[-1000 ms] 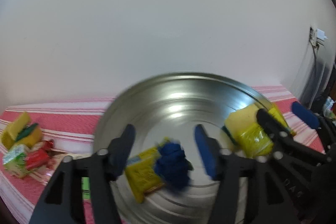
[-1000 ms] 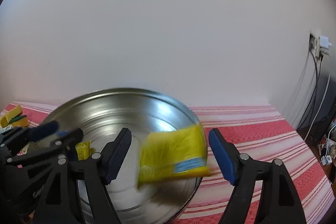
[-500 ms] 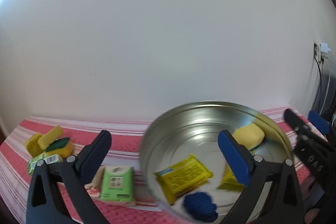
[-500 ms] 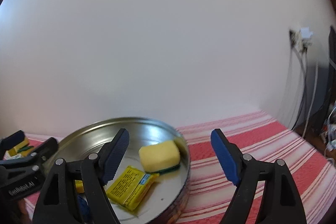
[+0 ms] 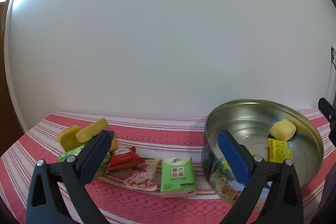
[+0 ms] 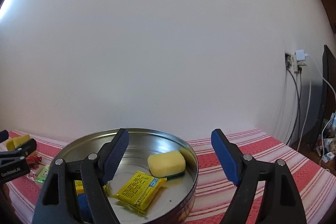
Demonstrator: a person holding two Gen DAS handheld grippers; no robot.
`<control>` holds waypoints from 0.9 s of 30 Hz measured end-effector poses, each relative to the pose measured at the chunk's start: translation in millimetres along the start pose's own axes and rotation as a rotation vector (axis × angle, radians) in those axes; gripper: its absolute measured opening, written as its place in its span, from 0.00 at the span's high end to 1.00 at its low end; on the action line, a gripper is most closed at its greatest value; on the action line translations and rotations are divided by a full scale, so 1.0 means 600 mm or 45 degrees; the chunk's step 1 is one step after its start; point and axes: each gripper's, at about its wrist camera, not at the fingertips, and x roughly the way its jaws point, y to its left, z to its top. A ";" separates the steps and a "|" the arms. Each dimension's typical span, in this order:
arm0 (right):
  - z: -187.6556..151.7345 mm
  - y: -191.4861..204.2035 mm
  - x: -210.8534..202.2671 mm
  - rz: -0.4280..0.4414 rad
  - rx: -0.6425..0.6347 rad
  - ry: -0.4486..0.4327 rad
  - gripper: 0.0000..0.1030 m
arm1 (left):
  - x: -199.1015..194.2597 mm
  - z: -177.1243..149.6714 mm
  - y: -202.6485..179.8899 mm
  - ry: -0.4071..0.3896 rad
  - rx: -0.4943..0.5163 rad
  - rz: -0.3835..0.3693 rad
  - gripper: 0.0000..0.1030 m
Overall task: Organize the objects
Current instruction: 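Open both tools and move them back toward the remaining items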
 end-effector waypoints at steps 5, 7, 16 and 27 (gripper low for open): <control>-0.006 0.009 -0.006 0.000 0.012 0.030 0.20 | -0.014 -0.020 0.018 -0.025 0.075 0.018 0.01; -0.006 0.017 -0.014 -0.011 -0.004 0.024 0.20 | -0.014 -0.024 0.026 -0.028 0.089 0.020 0.01; -0.013 0.053 -0.042 0.031 -0.017 0.052 0.20 | 0.001 -0.026 0.093 0.024 0.001 0.027 0.01; -0.028 0.134 -0.059 0.182 -0.060 0.142 0.20 | 0.034 -0.037 0.189 0.146 -0.107 0.017 0.01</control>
